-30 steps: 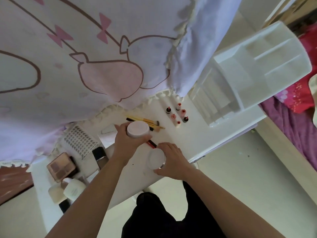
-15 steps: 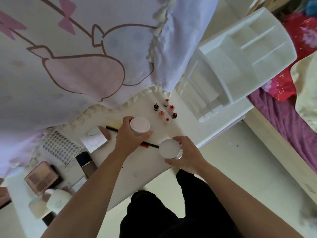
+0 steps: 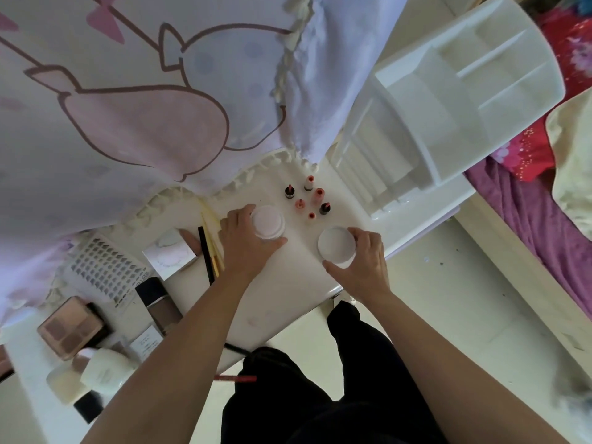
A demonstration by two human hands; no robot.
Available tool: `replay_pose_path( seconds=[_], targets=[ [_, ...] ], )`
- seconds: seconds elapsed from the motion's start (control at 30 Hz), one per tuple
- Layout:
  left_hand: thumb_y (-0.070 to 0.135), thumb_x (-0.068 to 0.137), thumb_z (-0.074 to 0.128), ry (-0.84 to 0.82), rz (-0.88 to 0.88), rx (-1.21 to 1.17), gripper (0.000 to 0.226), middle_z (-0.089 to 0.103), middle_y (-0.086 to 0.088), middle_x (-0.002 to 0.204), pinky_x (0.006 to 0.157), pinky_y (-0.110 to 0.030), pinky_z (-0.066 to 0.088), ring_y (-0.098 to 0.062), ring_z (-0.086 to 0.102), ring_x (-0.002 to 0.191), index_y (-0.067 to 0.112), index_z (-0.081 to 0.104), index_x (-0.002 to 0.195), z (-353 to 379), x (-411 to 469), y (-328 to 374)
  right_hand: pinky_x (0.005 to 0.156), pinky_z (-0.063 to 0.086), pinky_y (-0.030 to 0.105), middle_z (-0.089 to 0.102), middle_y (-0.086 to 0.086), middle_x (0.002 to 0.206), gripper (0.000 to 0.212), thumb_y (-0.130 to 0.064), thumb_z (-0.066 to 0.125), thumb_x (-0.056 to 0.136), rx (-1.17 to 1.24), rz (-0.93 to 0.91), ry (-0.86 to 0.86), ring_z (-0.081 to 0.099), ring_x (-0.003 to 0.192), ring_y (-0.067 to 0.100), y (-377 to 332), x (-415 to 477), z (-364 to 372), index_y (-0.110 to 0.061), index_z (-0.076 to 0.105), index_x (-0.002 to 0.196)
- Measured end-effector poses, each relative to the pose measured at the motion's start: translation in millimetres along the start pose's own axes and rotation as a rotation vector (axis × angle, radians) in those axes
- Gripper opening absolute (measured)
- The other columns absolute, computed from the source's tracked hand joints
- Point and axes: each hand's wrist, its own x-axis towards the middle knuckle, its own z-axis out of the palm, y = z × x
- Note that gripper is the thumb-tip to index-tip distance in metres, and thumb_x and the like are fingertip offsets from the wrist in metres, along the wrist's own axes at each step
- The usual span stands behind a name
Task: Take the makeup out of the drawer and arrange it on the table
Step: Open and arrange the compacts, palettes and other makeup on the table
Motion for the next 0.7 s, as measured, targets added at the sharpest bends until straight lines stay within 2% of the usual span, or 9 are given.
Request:
replay_pose_path(
  seconds=[0.23,0.37,0.53,0.6,0.7],
  targets=[
    [0.035,0.05,0.095,0.01,-0.002,-0.079,0.098,0.049,-0.011,0.127,0.096,-0.034,0.034,-0.029,0.043,0.115,0.009,0.048,0.132,11.9,5.3,-2.4,0.103,0.044,0.037,0.043,0.003,0.129,0.086,-0.046,0.087,0.068,0.009,0.002,0.064,0.048,0.12,0.023,-0.8,4.5,5.4,-0.02,0.046,0.14],
    [0.033,0.051,0.095,-0.006,0.039,-0.097,0.094,0.049,-0.008,0.127,0.097,-0.039,0.044,-0.025,0.047,0.117,0.01,0.05,0.131,10.4,8.7,-3.9,0.1,0.047,0.035,0.04,0.001,0.13,0.088,-0.05,0.085,0.07,0.028,0.059,0.072,0.05,0.12,0.021,-5.0,8.3,5.6,-0.024,0.042,0.143],
    [0.023,0.06,0.092,-0.006,0.044,-0.181,0.085,0.037,0.005,0.123,0.091,-0.027,0.04,-0.022,0.051,0.115,0.011,0.048,0.132,9.9,10.5,-1.3,0.099,0.048,0.037,0.039,0.0,0.13,0.089,-0.054,0.083,0.07,0.025,0.095,0.066,0.051,0.119,0.021,-7.1,11.2,6.4,-0.027,0.04,0.143],
    [0.023,0.061,0.091,-0.004,0.049,-0.178,0.083,0.035,0.008,0.121,0.091,-0.027,0.042,-0.022,0.052,0.113,0.011,0.049,0.131,10.1,10.6,-0.6,0.098,0.048,0.037,0.039,0.0,0.13,0.089,-0.054,0.083,0.07,0.023,0.1,0.068,0.052,0.118,0.021,-7.5,11.3,6.6,-0.028,0.04,0.143],
    [0.024,0.06,0.09,-0.004,0.06,-0.169,0.081,0.036,0.007,0.12,0.094,-0.035,0.049,-0.022,0.053,0.111,0.012,0.049,0.129,10.5,10.8,-0.4,0.097,0.047,0.036,0.039,-0.001,0.129,0.088,-0.054,0.083,0.07,0.024,0.105,0.07,0.052,0.117,0.021,-9.0,11.9,6.1,-0.028,0.041,0.143]
  ],
)
